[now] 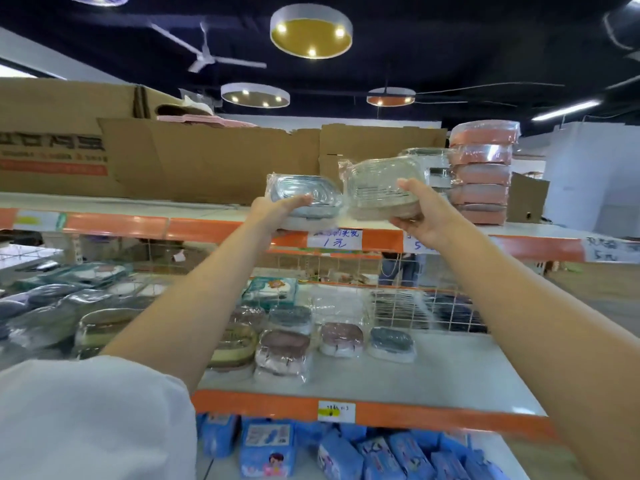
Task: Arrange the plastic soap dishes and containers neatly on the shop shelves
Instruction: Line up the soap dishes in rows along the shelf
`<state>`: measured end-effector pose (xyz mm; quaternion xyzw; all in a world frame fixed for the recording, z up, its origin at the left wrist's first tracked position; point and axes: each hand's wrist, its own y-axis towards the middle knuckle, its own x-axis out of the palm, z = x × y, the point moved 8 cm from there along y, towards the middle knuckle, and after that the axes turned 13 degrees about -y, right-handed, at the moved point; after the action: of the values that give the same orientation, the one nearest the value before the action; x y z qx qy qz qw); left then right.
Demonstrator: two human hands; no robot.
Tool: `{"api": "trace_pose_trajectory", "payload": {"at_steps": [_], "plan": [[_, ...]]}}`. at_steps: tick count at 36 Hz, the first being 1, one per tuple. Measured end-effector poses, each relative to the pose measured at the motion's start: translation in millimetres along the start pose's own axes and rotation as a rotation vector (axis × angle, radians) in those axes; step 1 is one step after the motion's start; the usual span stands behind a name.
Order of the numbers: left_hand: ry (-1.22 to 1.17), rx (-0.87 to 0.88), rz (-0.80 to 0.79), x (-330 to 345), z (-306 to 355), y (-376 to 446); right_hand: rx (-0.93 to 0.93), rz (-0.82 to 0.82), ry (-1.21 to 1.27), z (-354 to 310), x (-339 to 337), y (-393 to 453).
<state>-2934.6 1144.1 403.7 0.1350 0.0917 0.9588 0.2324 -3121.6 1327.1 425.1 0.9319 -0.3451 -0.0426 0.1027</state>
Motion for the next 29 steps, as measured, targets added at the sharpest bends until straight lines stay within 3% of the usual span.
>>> {"api": "trace_pose_trajectory", "payload": {"at_steps": [9, 18, 29], "plan": [[-0.111, -0.161, -0.133, -0.9, -61.7, -61.4, 0.174, 0.072, -0.145, 65.7, -34.6, -61.9], [-0.085, -0.284, -0.275, -1.0, -124.3, -104.0, 0.298, 0.078, 0.12, 152.5, -45.1, -96.3], [-0.023, -0.465, -0.131, 3.3, -231.2, -95.6, 0.45, 0.132, -0.003, 240.6, -64.6, -86.7]]}}
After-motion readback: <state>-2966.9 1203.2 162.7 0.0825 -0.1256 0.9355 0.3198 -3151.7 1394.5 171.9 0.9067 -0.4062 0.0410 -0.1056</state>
